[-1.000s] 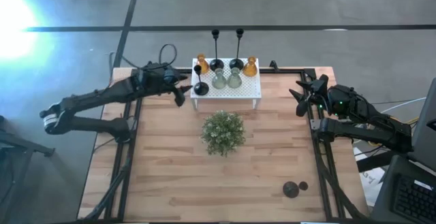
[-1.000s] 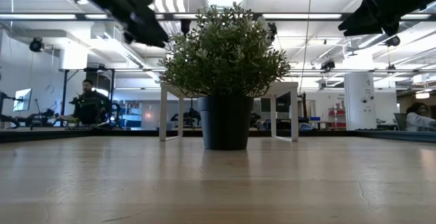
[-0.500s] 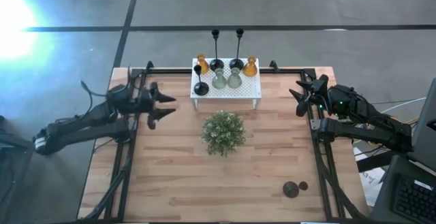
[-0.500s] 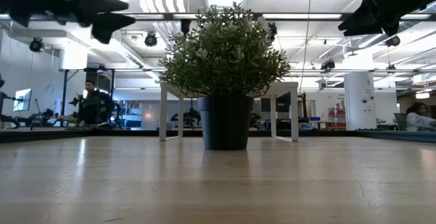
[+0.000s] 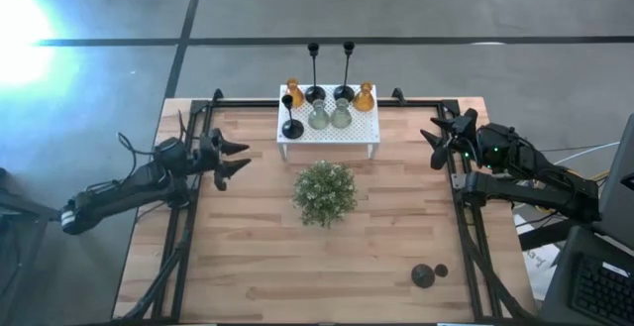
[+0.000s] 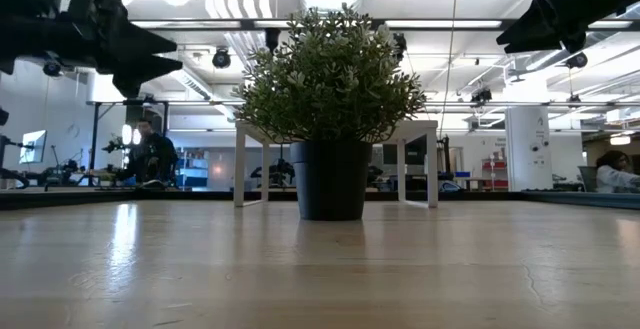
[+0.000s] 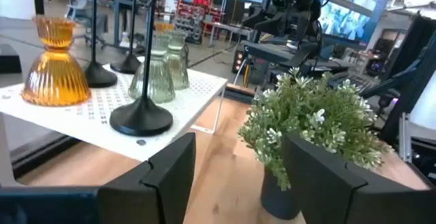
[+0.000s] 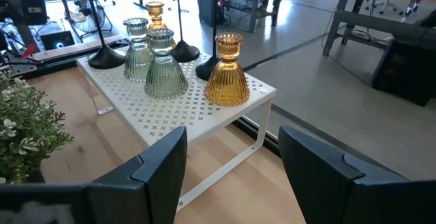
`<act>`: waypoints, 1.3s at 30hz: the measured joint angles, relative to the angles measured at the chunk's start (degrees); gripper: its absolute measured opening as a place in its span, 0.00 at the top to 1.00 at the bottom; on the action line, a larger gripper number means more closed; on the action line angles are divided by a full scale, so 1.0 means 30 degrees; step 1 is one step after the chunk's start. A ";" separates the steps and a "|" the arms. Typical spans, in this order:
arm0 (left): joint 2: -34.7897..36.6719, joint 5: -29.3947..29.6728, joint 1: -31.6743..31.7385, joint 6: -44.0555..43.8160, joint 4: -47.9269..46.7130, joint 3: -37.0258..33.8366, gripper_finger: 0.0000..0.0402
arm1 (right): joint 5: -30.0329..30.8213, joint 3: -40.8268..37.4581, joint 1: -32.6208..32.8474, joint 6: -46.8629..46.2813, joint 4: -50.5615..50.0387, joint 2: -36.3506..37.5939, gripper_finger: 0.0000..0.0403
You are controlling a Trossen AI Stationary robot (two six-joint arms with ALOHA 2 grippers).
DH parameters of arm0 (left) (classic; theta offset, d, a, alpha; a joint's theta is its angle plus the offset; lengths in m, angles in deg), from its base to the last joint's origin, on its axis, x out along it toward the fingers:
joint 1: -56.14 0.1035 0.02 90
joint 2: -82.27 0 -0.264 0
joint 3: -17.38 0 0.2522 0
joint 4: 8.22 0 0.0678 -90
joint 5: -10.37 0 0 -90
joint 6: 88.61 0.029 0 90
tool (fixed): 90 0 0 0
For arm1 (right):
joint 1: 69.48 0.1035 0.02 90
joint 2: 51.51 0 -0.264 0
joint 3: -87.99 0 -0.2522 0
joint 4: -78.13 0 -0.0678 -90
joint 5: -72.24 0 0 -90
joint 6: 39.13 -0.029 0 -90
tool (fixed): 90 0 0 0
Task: Pick & Place candle stick holders
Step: Put the small black candle holder on the shelf
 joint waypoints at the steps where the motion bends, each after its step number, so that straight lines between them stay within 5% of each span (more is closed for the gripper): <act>1: 0.0007 0.0033 -0.0008 -0.0161 0.0047 -0.0095 0.45 | -0.0006 0.0000 -0.0001 0.0000 0.0000 0.0000 0.44; 12: -0.0003 0.0329 -0.0045 -0.0739 0.0178 -0.0862 0.45 | 0.0011 0.0000 -0.0007 0.0603 0.0832 -0.0011 0.44; 24: -0.0007 0.0322 -0.0045 -0.1599 -0.0639 -0.0862 0.45 | -0.0259 0.0007 -0.0015 0.0813 0.8132 -0.1523 0.44; 28: -0.0011 0.0322 -0.0045 -0.1606 -0.0677 -0.0862 0.45 | -0.4210 0.0192 -0.0019 0.1715 0.9947 -0.3204 0.44; 34: -0.0015 0.0314 -0.0045 -0.1614 -0.0681 -0.0862 0.45 | -1.4020 0.2172 0.0016 0.2148 0.9259 -0.6412 0.44; 39: -0.0023 0.0314 -0.0045 -0.1621 -0.0687 -0.0862 0.45 | -1.5370 0.4731 0.1043 0.1377 0.2687 -0.8437 0.45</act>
